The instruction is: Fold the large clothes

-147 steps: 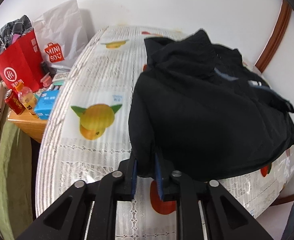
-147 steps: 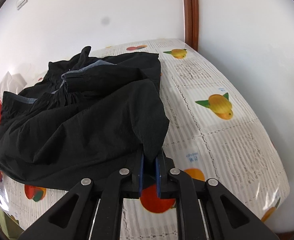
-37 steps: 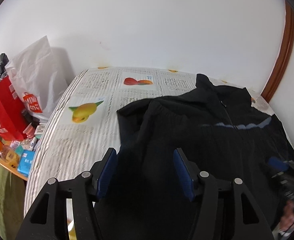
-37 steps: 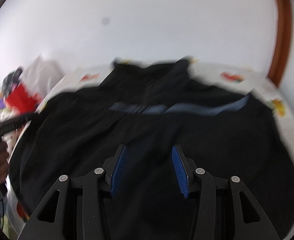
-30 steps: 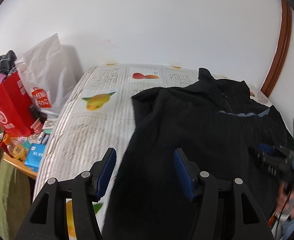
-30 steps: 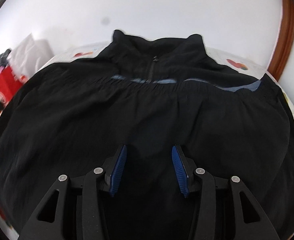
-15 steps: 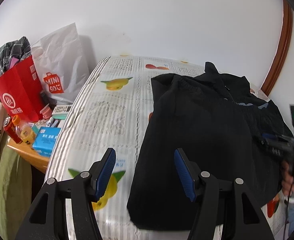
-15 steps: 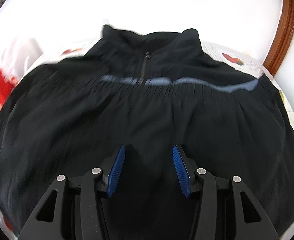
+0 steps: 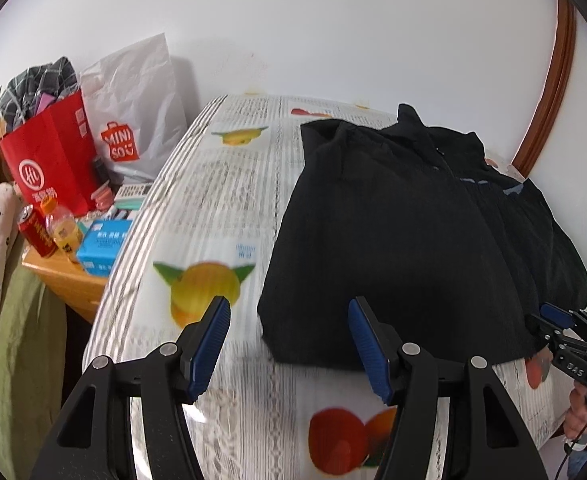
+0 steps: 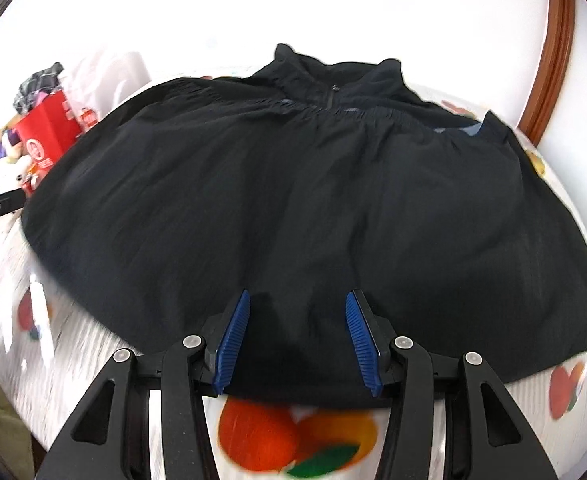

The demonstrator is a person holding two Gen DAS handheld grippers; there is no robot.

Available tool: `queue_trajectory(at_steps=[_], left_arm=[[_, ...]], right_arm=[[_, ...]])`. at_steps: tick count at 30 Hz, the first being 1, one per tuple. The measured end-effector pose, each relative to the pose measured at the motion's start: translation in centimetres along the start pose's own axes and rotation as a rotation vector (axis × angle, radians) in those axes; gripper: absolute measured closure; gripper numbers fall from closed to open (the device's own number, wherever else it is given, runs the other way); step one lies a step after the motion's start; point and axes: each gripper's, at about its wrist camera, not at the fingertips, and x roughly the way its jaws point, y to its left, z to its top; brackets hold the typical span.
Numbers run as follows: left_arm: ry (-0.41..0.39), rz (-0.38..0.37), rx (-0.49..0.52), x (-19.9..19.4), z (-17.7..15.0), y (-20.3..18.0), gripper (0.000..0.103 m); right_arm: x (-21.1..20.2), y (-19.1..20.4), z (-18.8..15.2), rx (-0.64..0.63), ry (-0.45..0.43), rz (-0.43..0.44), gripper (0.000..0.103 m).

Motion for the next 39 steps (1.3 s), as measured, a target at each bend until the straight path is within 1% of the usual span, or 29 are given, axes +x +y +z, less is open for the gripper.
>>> queue_trajectory(at_steps=[4,6,8,10,14,15,16,17,18,19,21,22,24,30,35,39], left_arm=[[0.016,-0.016,-0.015,0.1,-0.8,0.5,0.044],[0.009,-0.021,-0.023,0.0,-1.0,0.8,0.044],[0.005,-0.023,-0.033,0.1,-0.9,1.2,0.044],[0.004,-0.027,-0.043,0.5,-0.8,1.4,0.044],[0.005,-0.036,-0.065,1.5,-0.7,1.7,0.044],[0.006,-0.039,-0.069,1.8,-0.7,1.8,0.046],[0.010,-0.049,-0.074,2.3,-0.7,1.8,0.052],[0.016,-0.058,-0.079,2.6,-0.7,1.9,0.055],[0.027,-0.070,-0.087,3.1,-0.8,1.9,0.061],[0.034,-0.079,-0.093,3.3,-0.8,1.8,0.069],[0.047,-0.096,-0.090,4.0,-0.7,1.3,0.078],[0.043,-0.086,-0.083,4.1,-0.6,1.0,0.082],[0.040,-0.070,-0.062,4.5,-0.3,0.1,0.087],[0.046,-0.036,-0.024,5.8,0.8,-2.4,0.087],[0.058,-0.044,-0.027,7.1,2.0,-3.6,0.087],[0.062,-0.022,-0.015,7.5,2.5,-4.3,0.087]], right_arm=[[-1.3,-0.8,-0.8,-0.005,0.021,0.090,0.053],[-2.6,-1.6,-0.9,-0.023,-0.011,0.088,0.053],[-3.9,-2.8,-1.0,-0.024,-0.061,0.039,0.053],[-4.7,-5.6,-0.6,0.019,-0.098,-0.043,0.053],[-4.2,-12.2,-0.1,0.183,-0.093,-0.204,0.053],[-3.8,-13.7,-0.2,0.212,-0.077,-0.239,0.053],[-2.9,-15.4,-0.4,0.230,-0.040,-0.269,0.055],[-2.4,-16.4,-0.5,0.241,-0.020,-0.281,0.058],[-1.9,-17.5,-0.8,0.260,-0.006,-0.287,0.064],[-1.5,-18.2,-1.0,0.272,0.000,-0.278,0.066],[-1.1,-18.5,-1.0,0.267,-0.005,-0.257,0.067],[-1.0,-18.3,-0.8,0.250,-0.012,-0.266,0.068],[-0.5,-18.2,-0.3,0.217,-0.012,-0.291,0.070],[1.0,-20.1,0.7,0.224,-0.012,-0.312,0.075],[1.8,-21.9,1.8,0.245,-0.014,-0.329,0.076],[1.6,-22.5,2.6,0.270,-0.003,-0.344,0.076]])
